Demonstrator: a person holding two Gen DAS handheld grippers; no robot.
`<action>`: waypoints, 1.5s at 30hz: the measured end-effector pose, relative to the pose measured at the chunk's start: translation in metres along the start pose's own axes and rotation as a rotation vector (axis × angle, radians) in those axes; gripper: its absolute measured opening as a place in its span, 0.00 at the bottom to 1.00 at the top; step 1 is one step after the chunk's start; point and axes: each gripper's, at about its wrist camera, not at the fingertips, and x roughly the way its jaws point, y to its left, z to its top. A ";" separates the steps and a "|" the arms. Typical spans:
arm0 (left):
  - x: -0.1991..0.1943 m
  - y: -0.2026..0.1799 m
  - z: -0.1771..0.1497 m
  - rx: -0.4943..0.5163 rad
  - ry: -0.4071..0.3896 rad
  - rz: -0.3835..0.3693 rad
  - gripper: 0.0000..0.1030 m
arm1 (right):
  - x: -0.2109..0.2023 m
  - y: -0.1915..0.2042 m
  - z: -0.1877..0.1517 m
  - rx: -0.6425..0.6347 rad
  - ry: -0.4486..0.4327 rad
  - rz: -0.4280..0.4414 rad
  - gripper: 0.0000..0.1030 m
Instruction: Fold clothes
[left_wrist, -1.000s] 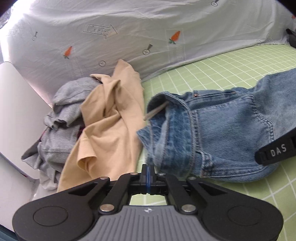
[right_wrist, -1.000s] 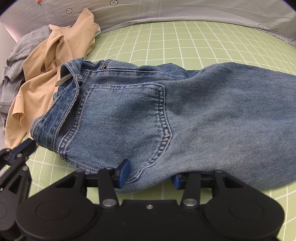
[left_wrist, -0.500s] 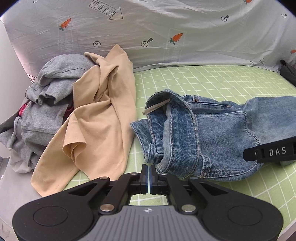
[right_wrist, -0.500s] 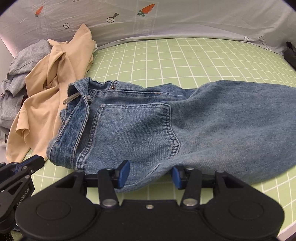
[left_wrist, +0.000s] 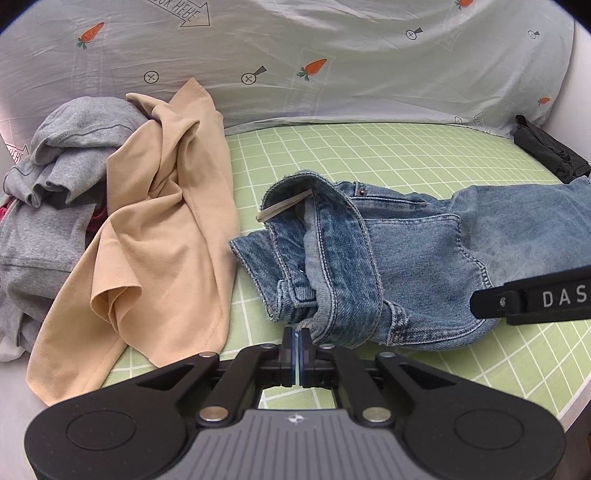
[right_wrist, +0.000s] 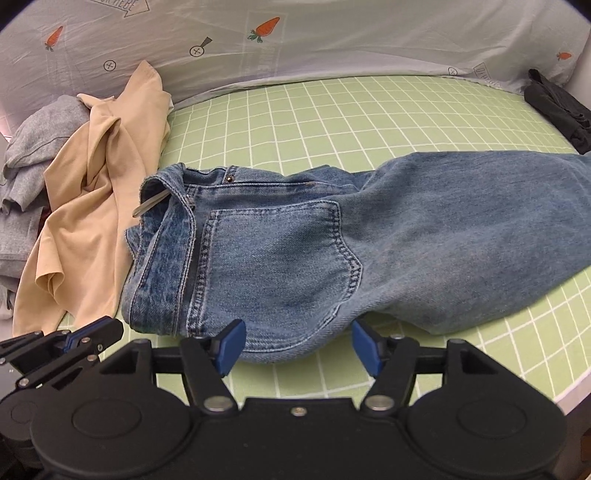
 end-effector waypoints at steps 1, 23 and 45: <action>0.000 0.001 0.000 0.003 -0.004 -0.012 0.04 | -0.004 0.003 0.000 -0.003 -0.029 0.014 0.64; 0.005 0.011 -0.004 0.039 -0.004 -0.143 0.05 | 0.070 0.013 -0.008 0.213 0.058 0.541 0.37; 0.031 0.033 -0.018 -0.082 0.053 -0.119 0.00 | 0.071 0.035 -0.017 0.169 0.087 0.619 0.04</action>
